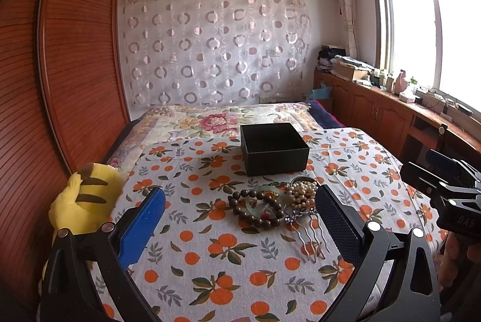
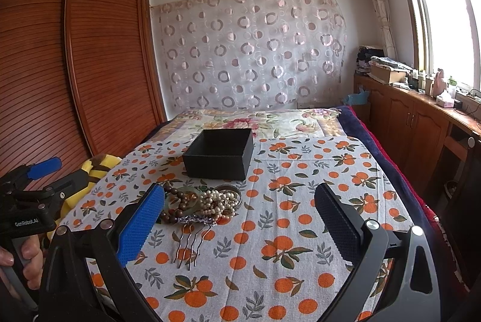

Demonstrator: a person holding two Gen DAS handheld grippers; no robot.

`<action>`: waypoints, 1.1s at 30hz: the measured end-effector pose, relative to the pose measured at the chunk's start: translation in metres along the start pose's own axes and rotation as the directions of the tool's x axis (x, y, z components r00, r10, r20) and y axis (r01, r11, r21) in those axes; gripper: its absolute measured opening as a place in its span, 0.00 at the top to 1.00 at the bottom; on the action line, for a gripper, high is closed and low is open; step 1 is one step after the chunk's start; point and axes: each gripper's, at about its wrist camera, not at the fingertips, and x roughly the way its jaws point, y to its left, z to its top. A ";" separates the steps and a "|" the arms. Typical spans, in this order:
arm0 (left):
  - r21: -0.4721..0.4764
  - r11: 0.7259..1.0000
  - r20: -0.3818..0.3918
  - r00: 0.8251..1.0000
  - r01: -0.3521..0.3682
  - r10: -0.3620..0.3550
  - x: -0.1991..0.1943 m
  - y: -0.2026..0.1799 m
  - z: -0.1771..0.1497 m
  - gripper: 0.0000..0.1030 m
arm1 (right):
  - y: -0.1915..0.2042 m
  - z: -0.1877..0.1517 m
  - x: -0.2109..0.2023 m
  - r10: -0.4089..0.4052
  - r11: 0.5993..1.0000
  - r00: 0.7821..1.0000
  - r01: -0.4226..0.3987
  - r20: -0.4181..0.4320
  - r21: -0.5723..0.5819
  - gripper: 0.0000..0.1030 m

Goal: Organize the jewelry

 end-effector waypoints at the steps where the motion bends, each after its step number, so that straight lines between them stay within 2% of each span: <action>1: 0.001 1.000 0.000 1.000 0.001 -0.001 0.000 0.000 0.000 0.06 | 0.000 0.000 0.000 0.000 1.000 1.000 0.000 0.000 0.000 0.02; 33: 0.003 1.000 0.004 1.000 0.000 0.000 -0.006 -0.003 0.007 0.06 | -0.005 -0.006 -0.001 0.001 1.000 1.000 -0.001 0.000 0.001 0.02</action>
